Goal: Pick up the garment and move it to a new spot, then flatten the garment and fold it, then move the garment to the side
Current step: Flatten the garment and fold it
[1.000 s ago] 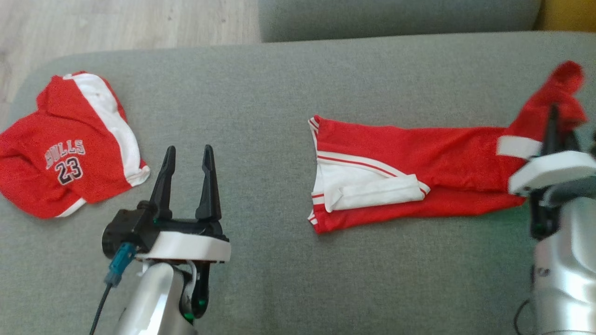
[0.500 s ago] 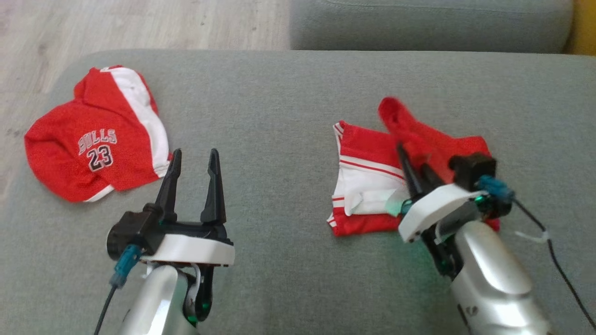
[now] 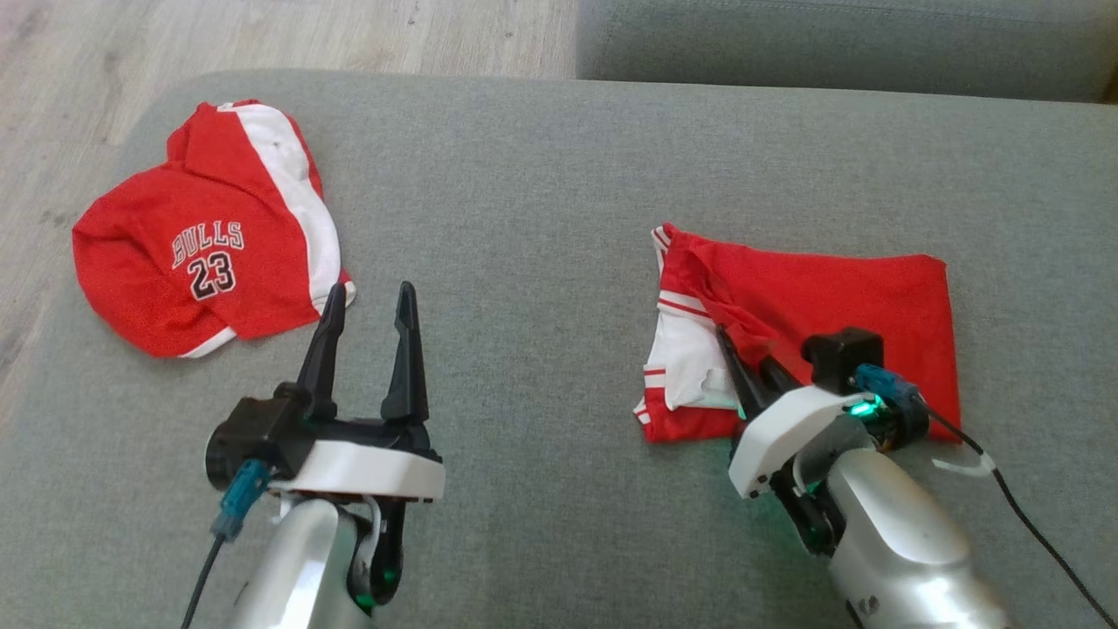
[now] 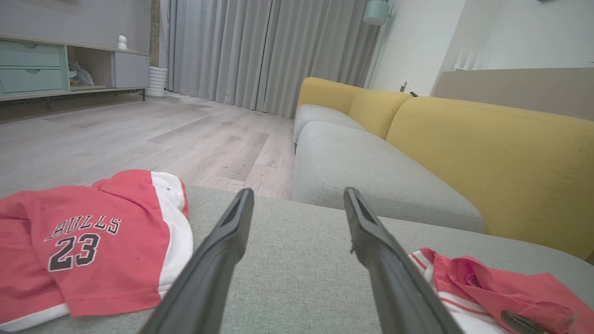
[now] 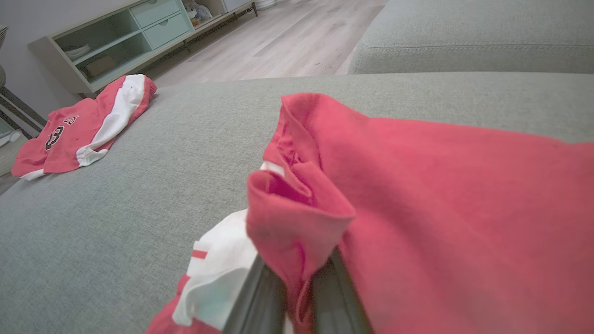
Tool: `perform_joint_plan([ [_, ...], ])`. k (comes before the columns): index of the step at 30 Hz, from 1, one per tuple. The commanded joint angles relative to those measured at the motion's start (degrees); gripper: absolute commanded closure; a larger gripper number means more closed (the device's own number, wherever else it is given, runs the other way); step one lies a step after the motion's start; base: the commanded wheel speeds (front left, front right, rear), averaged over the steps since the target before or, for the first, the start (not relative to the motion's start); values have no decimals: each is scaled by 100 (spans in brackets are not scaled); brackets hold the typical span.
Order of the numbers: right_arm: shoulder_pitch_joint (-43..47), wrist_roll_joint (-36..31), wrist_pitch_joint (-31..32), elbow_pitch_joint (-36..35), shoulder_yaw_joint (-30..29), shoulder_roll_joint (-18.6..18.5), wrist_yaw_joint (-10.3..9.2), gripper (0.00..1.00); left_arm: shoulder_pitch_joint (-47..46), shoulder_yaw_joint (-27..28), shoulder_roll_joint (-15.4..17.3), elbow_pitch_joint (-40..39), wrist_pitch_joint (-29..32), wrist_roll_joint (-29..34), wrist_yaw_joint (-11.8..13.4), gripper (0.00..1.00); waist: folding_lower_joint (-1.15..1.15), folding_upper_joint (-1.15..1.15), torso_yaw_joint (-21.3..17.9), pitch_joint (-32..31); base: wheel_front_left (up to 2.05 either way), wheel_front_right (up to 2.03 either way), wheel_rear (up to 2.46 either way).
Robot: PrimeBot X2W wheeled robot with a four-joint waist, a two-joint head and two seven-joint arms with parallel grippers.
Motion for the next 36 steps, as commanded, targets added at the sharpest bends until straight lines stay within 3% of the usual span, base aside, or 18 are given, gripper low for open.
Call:
perform_joint_plan([
  [1,-252,70,-101,-100,209,42,-5,100,-212,144,24,-141,-29,-52,25,0,0,0,2,-4,0,0,0],
  [7,-370,285,-82,14,553,42,-5,100,-199,126,24,-139,-29,-77,41,0,0,0,-15,5,0,0,0],
  [9,-396,397,-62,-34,771,42,-5,0,-202,118,24,-133,-29,-83,38,0,0,0,-21,16,0,0,0],
  [17,-486,805,-82,-480,1416,42,-5,0,-170,175,24,-67,-29,-76,32,0,0,0,-141,-62,0,0,0],
  [21,-544,775,-270,-706,1312,42,-5,0,-120,191,24,-36,-29,-82,29,0,0,0,-284,-168,0,0,0],
  [25,-559,557,-483,-834,778,42,-5,0,-53,208,24,-51,-29,-77,20,0,0,0,-459,-265,0,0,0],
  [31,-203,-318,-624,-1086,-643,42,-5,0,28,223,24,-128,-29,-90,30,0,0,0,-702,-356,0,0,0],
  [36,550,-1050,-637,-1811,-1647,42,-5,0,114,257,24,-183,-29,-91,48,0,0,0,-864,-403,0,0,0],
])
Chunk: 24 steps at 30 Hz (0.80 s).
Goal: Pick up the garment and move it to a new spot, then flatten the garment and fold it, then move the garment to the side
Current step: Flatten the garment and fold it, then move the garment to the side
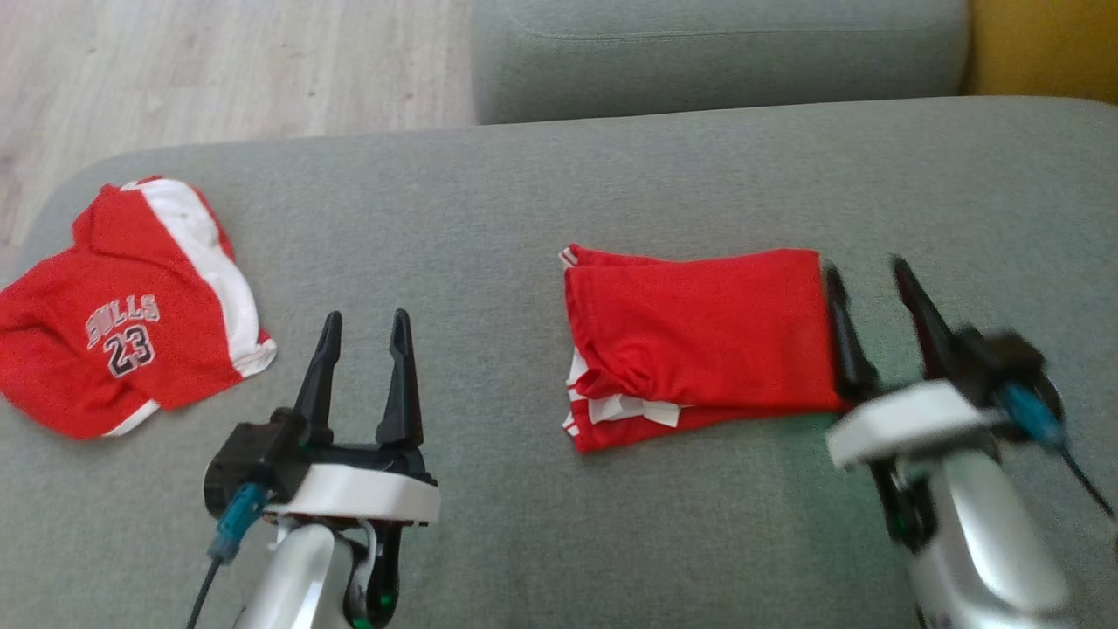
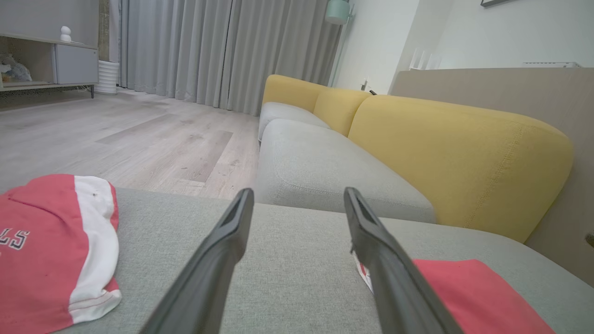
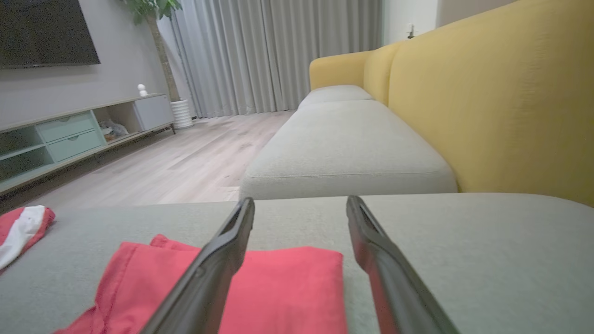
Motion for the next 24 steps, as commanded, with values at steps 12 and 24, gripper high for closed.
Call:
perform_joint_plan([
  [12,1094,-217,-63,-1202,-263,69,-4,0,125,375,22,-326,-29,76,54,0,0,0,-274,85,0,0,0],
  [24,279,-341,357,-246,-584,69,-4,0,-230,172,22,-341,-29,77,31,0,0,0,23,646,0,0,0],
])
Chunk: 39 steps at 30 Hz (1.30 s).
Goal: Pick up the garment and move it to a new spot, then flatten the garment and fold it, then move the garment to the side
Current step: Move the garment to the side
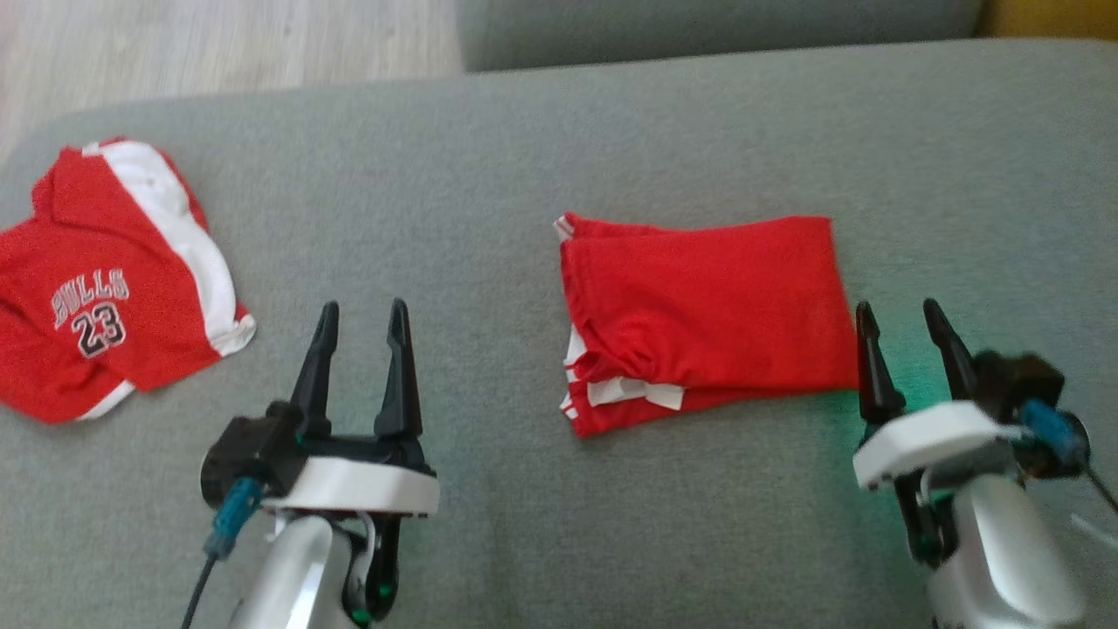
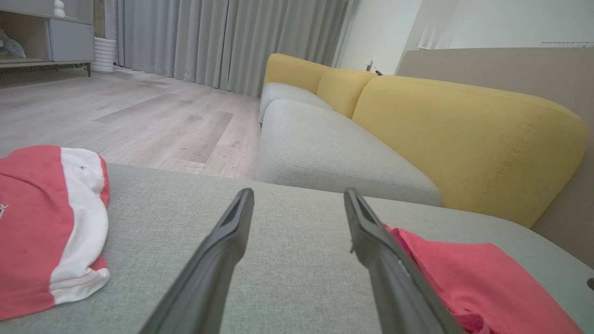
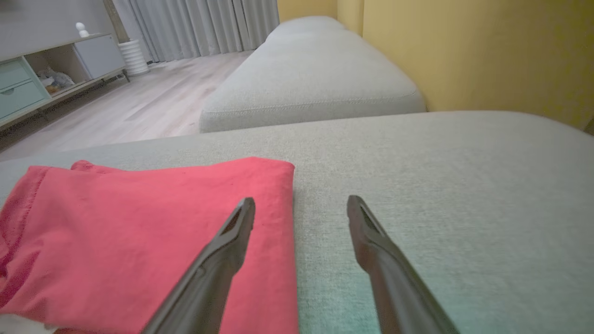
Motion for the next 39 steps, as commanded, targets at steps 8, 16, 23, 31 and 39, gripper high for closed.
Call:
perform_joint_plan([
  [8,-822,198,432,901,198,-13,-4,0,-472,92,21,-159,-30,43,28,0,0,0,339,534,0,0,0],
  [16,-1220,494,877,1889,621,-13,-4,41,-537,88,21,-156,-30,47,31,0,0,0,384,631,0,0,0],
  [23,-1493,111,452,2035,778,-288,-4,100,-577,112,21,-145,-30,47,56,0,0,0,302,509,0,0,0],
  [31,-1573,-229,359,1567,929,-1201,-4,100,-464,154,21,-137,-30,17,76,0,0,0,61,260,0,0,0],
  [39,-1605,-202,876,1114,973,-2866,-4,100,-561,162,21,-245,-30,52,55,0,0,0,-33,487,0,0,0],
])
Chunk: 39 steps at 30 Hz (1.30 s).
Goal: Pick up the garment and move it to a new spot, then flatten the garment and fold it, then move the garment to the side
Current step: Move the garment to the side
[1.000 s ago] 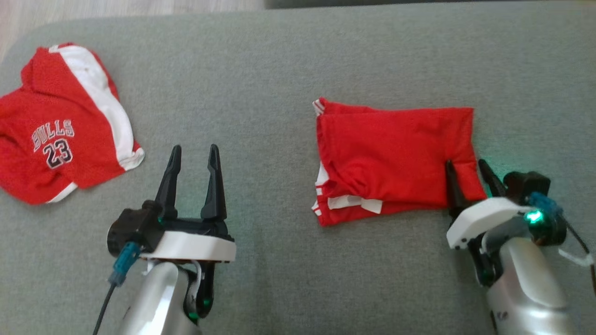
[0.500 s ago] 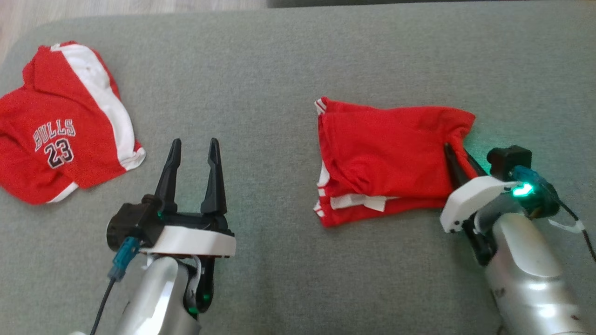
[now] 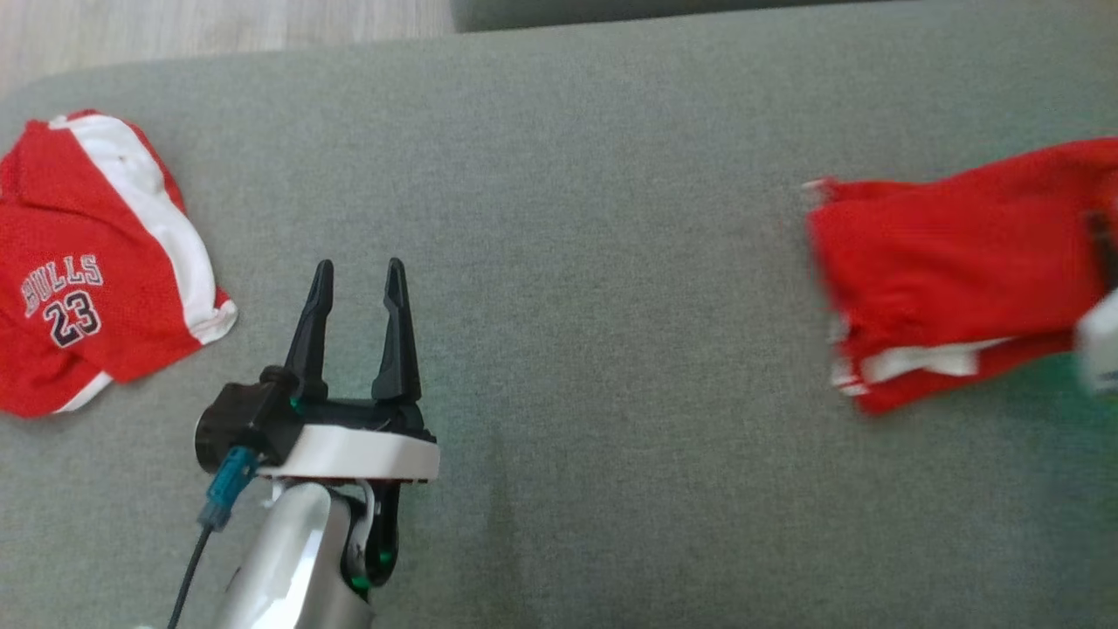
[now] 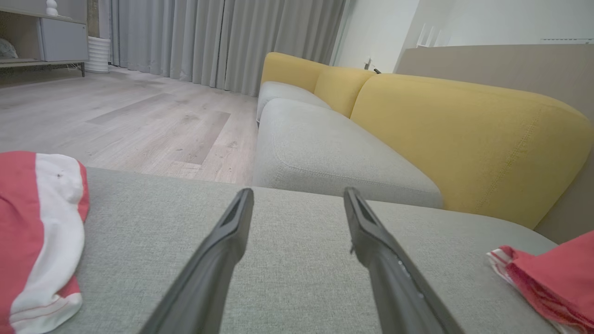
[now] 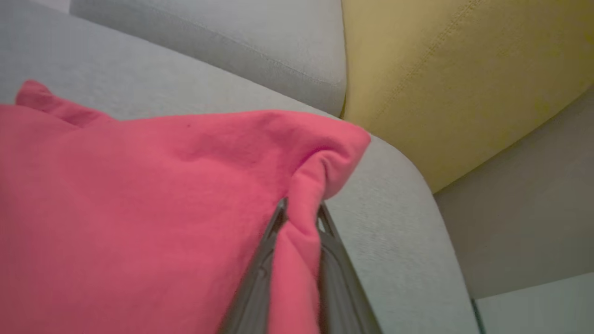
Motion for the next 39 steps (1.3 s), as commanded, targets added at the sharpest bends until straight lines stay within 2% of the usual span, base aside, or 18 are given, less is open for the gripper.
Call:
perform_joint_plan([
  [1,-60,-9,-5,-160,20,-223,-5,100,-180,181,26,-205,-29,53,5,0,0,0,3,83,0,0,0],
  [5,-143,-43,84,74,-304,-843,-5,100,-290,153,26,-247,-29,71,-17,0,0,0,72,323,0,0,0],
  [9,-282,-247,16,441,-652,-1269,-5,100,-379,161,26,-248,-29,103,-37,0,0,0,162,546,0,0,0],
  [14,-500,-530,-112,805,-1038,-1451,-5,100,-478,209,26,-263,-29,136,-61,0,0,0,247,756,0,0,0],
  [19,-660,-853,-246,988,-1271,-1379,-5,100,-515,251,26,-268,-29,147,-81,0,0,0,266,831,0,0,0],
  [20,-687,-906,-292,996,-1312,-1340,-5,66,-520,254,26,-262,-29,146,-80,0,0,0,263,831,0,0,0],
  [21,-710,-965,-336,994,-1338,-1293,-5,20,-526,256,26,-255,-29,144,-78,0,0,0,254,821,0,0,0],
  [22,-728,-1029,-376,992,-1362,-1242,-5,0,-528,258,26,-247,-29,141,-74,0,0,0,241,799,0,0,0],
  [32,-745,-1218,-732,801,-1525,-632,-5,0,-373,260,26,-180,-29,74,-71,0,0,0,127,141,0,0,0],
  [39,-538,-618,-989,-8,-1452,136,-5,0,-83,300,26,-258,-29,16,-22,0,0,0,161,-481,0,0,0],
])
